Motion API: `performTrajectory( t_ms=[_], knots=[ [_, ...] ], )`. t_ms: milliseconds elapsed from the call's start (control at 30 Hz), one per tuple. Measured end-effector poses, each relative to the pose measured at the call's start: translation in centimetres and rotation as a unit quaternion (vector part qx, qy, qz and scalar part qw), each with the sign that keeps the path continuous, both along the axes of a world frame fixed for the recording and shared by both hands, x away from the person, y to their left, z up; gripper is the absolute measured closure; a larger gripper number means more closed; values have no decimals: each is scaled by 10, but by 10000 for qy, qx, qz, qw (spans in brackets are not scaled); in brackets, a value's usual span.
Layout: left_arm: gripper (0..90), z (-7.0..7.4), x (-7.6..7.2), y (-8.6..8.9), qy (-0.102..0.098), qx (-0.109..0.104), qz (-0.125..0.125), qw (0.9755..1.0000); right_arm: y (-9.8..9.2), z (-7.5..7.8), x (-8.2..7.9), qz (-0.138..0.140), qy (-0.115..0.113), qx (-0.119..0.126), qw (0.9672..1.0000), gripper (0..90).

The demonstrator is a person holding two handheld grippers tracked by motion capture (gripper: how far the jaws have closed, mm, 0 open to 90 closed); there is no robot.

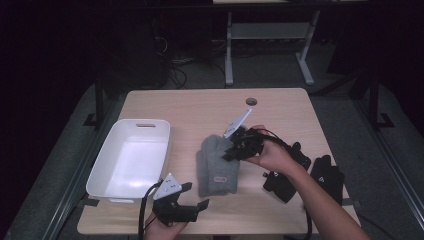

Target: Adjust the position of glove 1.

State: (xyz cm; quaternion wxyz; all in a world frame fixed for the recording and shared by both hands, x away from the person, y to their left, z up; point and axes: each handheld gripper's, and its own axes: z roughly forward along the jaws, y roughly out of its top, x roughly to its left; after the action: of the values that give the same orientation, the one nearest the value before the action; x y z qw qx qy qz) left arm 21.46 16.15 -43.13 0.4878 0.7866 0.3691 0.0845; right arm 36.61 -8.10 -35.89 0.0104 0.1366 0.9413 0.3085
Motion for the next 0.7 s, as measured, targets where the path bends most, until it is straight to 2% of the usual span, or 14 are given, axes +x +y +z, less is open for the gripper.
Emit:
performTrajectory(
  t_ms=[200,367,433,467,567,700],
  knots=[
    [181,0,1,0,35,-34,39,10000,22,-7,7,170,86,-100,9998,843],
    [186,-1,3,1,47,-5,58,10000,41,-15,14,361,129,-328,9987,837],
    [186,-1,4,1,60,12,78,10000,43,-17,16,365,128,-372,9986,836],
    [187,-1,4,1,103,-68,85,9999,46,-20,19,388,136,-415,9983,831],
    [193,-1,5,1,106,-95,102,9998,48,-25,22,377,199,-428,9982,824],
    [202,1,7,2,103,-122,166,9997,48,-33,28,293,276,-437,9982,773]
  ],
)
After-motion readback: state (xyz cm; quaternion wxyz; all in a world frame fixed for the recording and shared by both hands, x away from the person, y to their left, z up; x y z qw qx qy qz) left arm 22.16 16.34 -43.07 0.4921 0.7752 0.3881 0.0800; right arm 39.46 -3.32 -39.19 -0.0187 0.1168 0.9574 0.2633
